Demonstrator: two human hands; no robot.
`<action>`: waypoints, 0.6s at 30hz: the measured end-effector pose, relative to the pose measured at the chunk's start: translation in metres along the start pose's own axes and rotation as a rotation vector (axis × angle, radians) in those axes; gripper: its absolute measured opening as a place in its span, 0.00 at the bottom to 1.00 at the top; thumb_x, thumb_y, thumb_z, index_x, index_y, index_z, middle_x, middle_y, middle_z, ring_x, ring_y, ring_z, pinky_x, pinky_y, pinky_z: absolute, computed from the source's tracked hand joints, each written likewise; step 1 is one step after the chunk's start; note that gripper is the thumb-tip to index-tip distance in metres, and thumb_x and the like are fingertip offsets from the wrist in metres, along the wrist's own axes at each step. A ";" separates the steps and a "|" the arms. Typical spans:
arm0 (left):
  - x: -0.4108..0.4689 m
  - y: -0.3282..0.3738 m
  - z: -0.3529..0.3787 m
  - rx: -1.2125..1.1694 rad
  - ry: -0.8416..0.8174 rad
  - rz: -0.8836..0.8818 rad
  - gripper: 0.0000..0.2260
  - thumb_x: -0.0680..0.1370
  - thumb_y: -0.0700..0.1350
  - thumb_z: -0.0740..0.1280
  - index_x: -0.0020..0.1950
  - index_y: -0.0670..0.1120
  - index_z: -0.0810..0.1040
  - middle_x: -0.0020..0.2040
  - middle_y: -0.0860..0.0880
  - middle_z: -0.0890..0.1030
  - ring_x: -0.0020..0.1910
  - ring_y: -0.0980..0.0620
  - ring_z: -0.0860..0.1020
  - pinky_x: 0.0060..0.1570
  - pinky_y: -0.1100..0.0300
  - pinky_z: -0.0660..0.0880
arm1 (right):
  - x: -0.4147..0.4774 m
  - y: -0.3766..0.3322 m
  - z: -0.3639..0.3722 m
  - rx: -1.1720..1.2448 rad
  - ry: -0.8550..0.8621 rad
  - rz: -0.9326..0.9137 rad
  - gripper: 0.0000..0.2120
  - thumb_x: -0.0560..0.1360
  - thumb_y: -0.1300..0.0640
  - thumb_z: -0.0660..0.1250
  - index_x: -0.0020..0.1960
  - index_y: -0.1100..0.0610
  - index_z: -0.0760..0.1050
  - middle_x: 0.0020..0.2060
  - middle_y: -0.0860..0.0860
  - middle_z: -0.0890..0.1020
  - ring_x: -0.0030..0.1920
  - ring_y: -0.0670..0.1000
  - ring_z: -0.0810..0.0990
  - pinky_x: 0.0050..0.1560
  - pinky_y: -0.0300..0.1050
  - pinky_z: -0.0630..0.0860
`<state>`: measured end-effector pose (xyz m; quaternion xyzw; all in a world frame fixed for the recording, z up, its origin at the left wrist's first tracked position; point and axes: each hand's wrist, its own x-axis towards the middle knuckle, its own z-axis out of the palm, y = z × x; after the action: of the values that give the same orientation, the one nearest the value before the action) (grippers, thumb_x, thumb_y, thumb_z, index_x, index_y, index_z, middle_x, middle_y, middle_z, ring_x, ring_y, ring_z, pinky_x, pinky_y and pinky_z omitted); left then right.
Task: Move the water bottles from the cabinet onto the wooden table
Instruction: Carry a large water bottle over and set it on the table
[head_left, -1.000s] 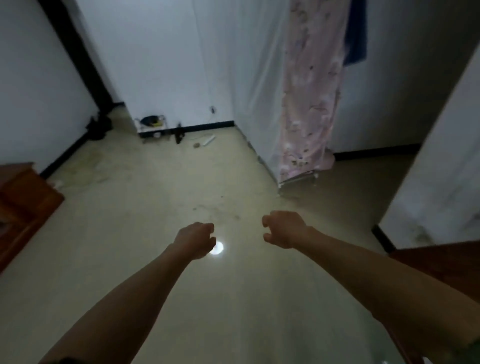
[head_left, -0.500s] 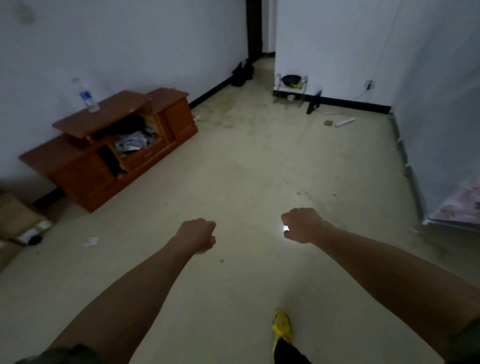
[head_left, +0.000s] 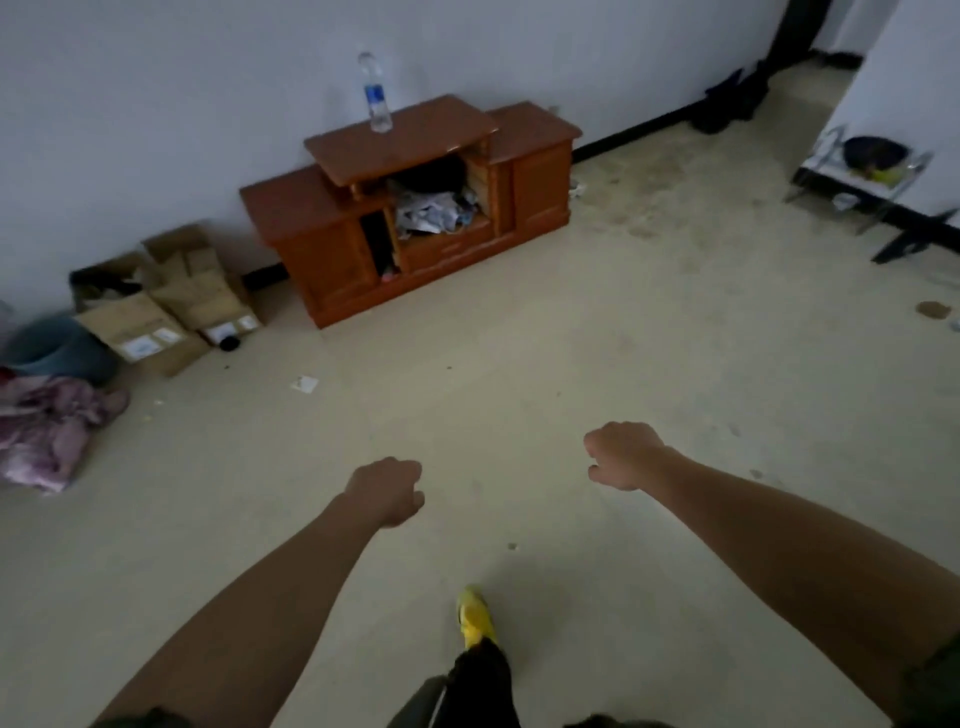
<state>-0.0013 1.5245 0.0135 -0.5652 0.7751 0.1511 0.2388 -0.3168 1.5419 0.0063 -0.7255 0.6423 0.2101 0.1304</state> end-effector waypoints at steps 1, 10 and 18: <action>0.014 -0.009 -0.003 -0.011 -0.008 -0.016 0.18 0.80 0.54 0.58 0.68 0.49 0.69 0.66 0.44 0.74 0.63 0.43 0.74 0.60 0.52 0.71 | 0.022 -0.001 -0.007 -0.003 -0.005 -0.014 0.16 0.74 0.50 0.62 0.58 0.54 0.75 0.55 0.54 0.80 0.54 0.57 0.80 0.50 0.45 0.74; 0.187 -0.112 -0.102 -0.070 -0.010 -0.069 0.18 0.81 0.53 0.58 0.69 0.48 0.69 0.66 0.44 0.74 0.63 0.44 0.74 0.60 0.52 0.71 | 0.235 0.006 -0.120 -0.038 0.019 -0.026 0.16 0.74 0.49 0.62 0.59 0.53 0.75 0.56 0.54 0.80 0.55 0.56 0.79 0.53 0.46 0.75; 0.345 -0.197 -0.246 -0.084 0.075 -0.054 0.18 0.81 0.54 0.57 0.69 0.49 0.69 0.66 0.46 0.74 0.62 0.45 0.73 0.58 0.53 0.71 | 0.394 0.023 -0.253 0.083 0.122 0.010 0.18 0.75 0.46 0.61 0.62 0.53 0.73 0.58 0.54 0.78 0.56 0.57 0.78 0.56 0.48 0.74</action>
<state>0.0512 1.0608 0.0412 -0.6008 0.7607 0.1559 0.1898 -0.2703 1.0768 0.0435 -0.7275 0.6610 0.1394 0.1200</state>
